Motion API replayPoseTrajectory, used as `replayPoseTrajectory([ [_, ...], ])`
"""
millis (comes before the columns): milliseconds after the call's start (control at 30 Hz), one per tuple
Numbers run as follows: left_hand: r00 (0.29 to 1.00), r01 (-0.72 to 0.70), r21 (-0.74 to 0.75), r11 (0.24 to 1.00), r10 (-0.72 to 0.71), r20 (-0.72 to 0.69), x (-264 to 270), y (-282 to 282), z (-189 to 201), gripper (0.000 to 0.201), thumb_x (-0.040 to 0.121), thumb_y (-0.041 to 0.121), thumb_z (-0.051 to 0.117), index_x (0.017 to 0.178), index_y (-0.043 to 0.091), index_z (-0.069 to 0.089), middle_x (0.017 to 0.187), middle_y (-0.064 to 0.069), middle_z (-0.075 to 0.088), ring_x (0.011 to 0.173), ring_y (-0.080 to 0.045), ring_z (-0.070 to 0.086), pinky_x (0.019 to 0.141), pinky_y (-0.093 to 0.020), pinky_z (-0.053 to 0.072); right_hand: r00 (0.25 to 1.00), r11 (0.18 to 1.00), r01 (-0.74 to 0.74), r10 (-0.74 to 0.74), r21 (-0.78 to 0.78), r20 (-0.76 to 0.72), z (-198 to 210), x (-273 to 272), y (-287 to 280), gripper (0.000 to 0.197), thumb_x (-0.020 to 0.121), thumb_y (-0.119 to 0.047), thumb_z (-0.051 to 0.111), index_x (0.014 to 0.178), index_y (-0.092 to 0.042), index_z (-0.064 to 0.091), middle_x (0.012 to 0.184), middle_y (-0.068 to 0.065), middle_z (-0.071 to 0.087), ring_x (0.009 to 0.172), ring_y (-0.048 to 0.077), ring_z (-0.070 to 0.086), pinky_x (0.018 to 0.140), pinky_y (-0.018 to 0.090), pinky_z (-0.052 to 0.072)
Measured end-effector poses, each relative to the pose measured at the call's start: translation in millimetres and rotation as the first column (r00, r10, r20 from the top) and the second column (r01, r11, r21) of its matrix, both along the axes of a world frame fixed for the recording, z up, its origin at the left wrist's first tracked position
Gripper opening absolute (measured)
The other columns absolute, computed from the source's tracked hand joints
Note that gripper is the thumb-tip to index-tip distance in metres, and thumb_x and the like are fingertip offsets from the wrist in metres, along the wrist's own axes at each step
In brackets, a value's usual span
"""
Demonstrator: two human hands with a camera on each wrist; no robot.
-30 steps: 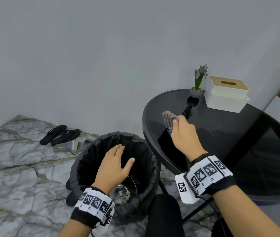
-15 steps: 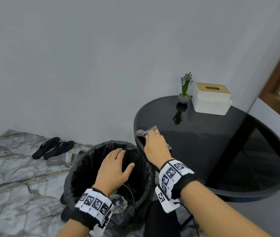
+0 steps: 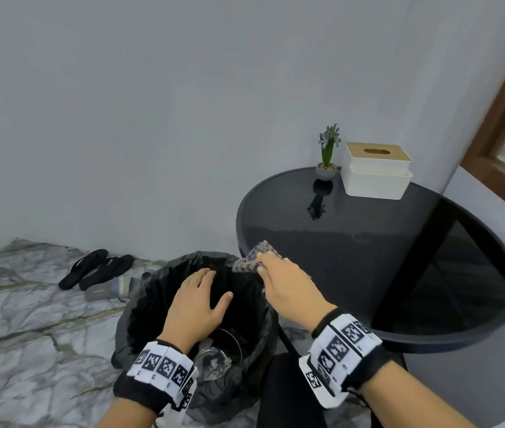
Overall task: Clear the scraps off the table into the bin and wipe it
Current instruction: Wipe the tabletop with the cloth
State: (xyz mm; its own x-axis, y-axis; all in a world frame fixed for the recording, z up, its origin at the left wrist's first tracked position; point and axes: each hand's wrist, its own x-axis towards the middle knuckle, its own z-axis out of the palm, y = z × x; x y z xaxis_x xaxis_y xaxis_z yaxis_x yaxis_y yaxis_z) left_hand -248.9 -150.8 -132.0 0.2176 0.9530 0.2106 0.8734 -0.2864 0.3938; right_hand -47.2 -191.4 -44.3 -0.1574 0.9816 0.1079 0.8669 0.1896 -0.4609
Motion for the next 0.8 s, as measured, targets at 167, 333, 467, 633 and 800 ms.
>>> replayPoseTrajectory([
  [167, 1.000, 0.009, -0.001, 1.000, -0.009, 0.027, 11, -2, 3, 0.069, 0.092, 0.056, 0.049, 0.145, 0.012, 0.042, 0.151, -0.003, 0.041, 0.142, -0.019, 0.031, 0.115, -0.034, 0.029, 0.999, 0.999, 0.016, -0.015, 0.030, -0.043, -3, 20, -33, 0.027, 0.102, -0.028, 0.030, 0.113, -0.019, 0.053, 0.107, -0.003, 0.062, 0.096, 0.020, 0.056, 0.088, 0.038, 0.046],
  [333, 0.998, 0.019, -0.018, 1.000, -0.017, 0.057, 18, -8, 5, 0.069, 0.093, 0.056, 0.048, 0.146, 0.013, 0.040, 0.153, -0.002, 0.039, 0.143, -0.018, 0.029, 0.115, -0.033, 0.027, 0.998, 0.998, 0.043, -0.041, 0.051, -0.047, -7, 31, -47, 0.026, 0.102, -0.029, 0.030, 0.108, -0.021, 0.054, 0.104, -0.005, 0.062, 0.093, 0.018, 0.056, 0.082, 0.033, 0.047],
  [467, 0.997, 0.011, -0.018, 1.000, -0.010, 0.072, 17, -10, 6, 0.070, 0.092, 0.056, 0.048, 0.147, 0.013, 0.039, 0.153, -0.002, 0.038, 0.143, -0.017, 0.029, 0.115, -0.033, 0.027, 0.998, 0.998, 0.052, -0.051, 0.034, -0.045, -10, 31, -40, 0.030, 0.103, -0.029, 0.030, 0.119, -0.018, 0.052, 0.112, -0.001, 0.062, 0.102, 0.022, 0.058, 0.103, 0.038, 0.040],
  [633, 0.996, 0.003, -0.030, 1.000, 0.000, 0.085, 17, -12, 7, 0.070, 0.092, 0.056, 0.048, 0.147, 0.014, 0.039, 0.153, -0.001, 0.038, 0.143, -0.017, 0.029, 0.115, -0.034, 0.028, 0.994, 0.997, 0.064, -0.067, 0.037, 0.092, -17, 34, -21, 0.044, 0.102, -0.033, 0.028, 0.141, -0.013, 0.036, 0.148, 0.007, 0.042, 0.138, 0.021, 0.035, 0.116, 0.034, 0.023],
  [800, 0.996, 0.005, -0.028, 1.000, -0.002, 0.092, 22, -12, 8, 0.070, 0.092, 0.056, 0.048, 0.147, 0.014, 0.039, 0.153, -0.001, 0.038, 0.143, -0.017, 0.030, 0.115, -0.034, 0.028, 0.970, 0.991, 0.131, -0.122, -0.028, 0.211, -19, 38, 3, 0.060, 0.101, -0.045, 0.021, 0.152, -0.014, 0.018, 0.162, 0.003, 0.014, 0.149, 0.018, 0.007, 0.120, 0.037, 0.006],
])
